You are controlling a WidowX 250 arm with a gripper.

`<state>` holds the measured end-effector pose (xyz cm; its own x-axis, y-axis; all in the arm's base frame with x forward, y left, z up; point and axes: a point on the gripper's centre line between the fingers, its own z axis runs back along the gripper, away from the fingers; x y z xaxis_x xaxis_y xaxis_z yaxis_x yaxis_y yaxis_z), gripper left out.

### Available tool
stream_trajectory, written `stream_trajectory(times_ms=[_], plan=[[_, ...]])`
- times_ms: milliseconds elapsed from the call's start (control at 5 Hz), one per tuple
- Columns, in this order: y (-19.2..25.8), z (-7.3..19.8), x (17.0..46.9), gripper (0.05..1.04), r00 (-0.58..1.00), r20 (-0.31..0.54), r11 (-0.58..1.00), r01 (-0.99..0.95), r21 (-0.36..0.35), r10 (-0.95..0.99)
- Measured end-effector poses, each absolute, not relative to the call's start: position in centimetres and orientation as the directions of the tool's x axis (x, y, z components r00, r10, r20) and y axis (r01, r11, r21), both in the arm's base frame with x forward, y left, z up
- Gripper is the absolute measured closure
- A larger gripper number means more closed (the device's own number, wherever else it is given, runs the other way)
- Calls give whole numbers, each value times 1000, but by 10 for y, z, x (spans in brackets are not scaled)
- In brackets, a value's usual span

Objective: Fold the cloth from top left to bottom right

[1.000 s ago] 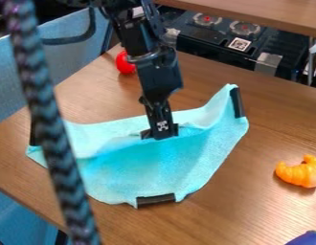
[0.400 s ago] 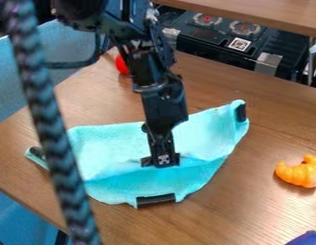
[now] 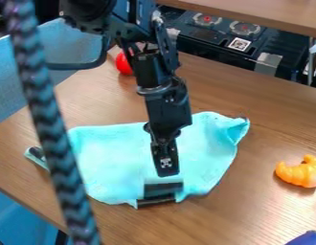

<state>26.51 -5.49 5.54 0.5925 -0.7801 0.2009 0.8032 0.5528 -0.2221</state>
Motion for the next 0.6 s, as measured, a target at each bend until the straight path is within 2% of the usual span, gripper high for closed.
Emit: stream_trajectory(times_ms=[200,400,600], plan=[[-53,64,271,233,597,228,549,800,-240,-769],[-47,76,279,80,610,269,553,791,-262,-746],[-24,103,294,84,649,324,625,757,-188,-688]])
